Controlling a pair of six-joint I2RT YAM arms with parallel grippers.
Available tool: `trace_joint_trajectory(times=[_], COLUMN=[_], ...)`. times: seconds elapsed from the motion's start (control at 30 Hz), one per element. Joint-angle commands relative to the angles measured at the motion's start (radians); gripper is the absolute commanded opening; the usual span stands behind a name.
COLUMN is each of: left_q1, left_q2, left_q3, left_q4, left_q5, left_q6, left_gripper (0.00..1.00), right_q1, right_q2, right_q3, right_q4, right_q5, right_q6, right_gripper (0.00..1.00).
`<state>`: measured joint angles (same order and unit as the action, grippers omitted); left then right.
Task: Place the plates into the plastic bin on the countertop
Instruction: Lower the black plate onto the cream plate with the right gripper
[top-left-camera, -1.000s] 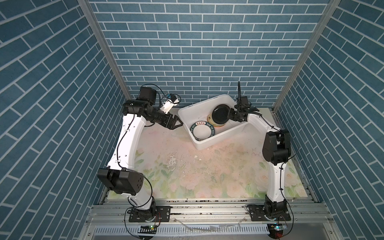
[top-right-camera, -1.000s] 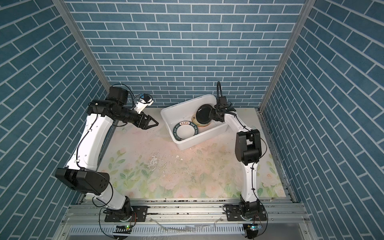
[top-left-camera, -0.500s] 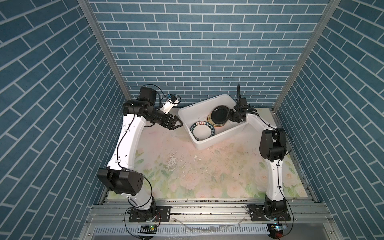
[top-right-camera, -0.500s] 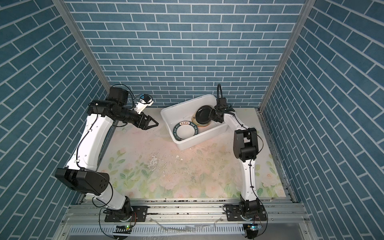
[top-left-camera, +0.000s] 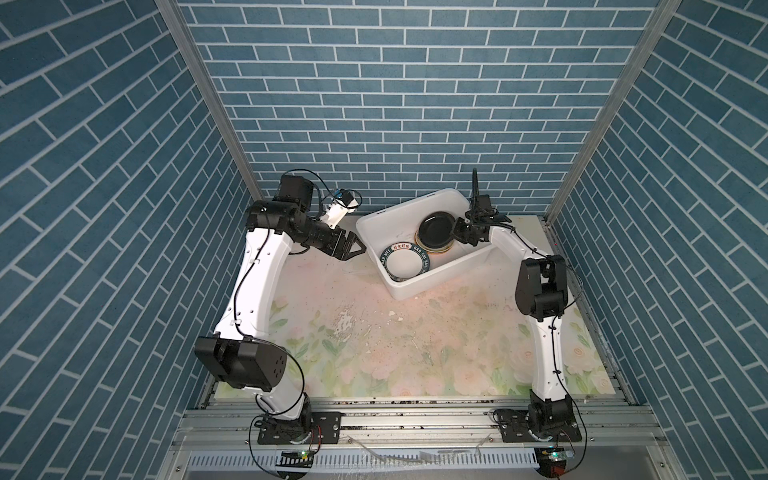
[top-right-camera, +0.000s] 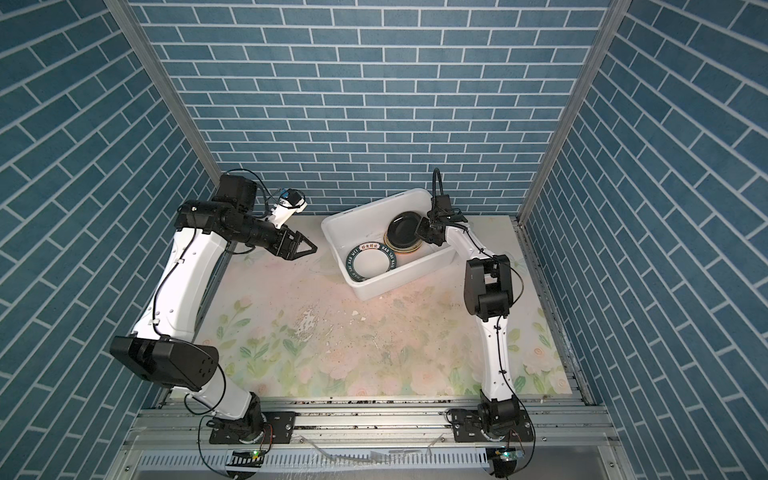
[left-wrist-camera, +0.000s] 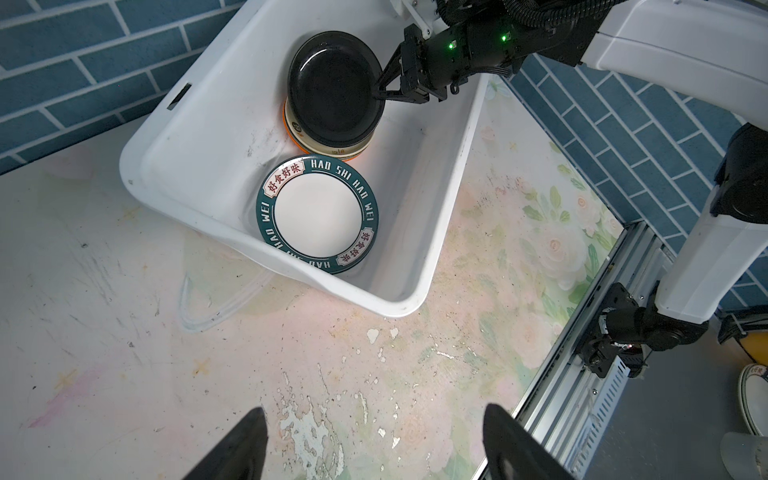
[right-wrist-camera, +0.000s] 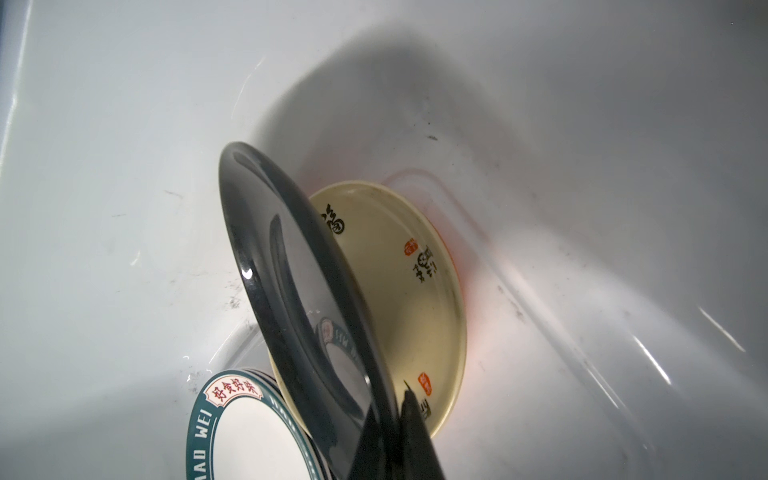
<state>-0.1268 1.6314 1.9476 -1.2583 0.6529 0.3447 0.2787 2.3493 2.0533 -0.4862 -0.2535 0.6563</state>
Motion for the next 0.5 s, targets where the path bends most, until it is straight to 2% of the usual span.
trace_joint_trajectory(times=[0.0,0.47], left_q1=[-0.005,-0.005], left_q2=[-0.023,-0.047], left_q3=[-0.006,-0.018], left_q4=[0.010,0.007], left_q5=[0.017,0.019], left_q6=[0.001,0.007], left_gripper=[0.83,0.83], right_q1=[-0.003,-0.002], right_q2=[0.010,0.031], right_q3=[0.047,0.064], right_q4=[-0.037,-0.068], right_q5=[-0.026,-0.040], right_q6=[0.011,0.012], right_gripper=[0.02,0.05])
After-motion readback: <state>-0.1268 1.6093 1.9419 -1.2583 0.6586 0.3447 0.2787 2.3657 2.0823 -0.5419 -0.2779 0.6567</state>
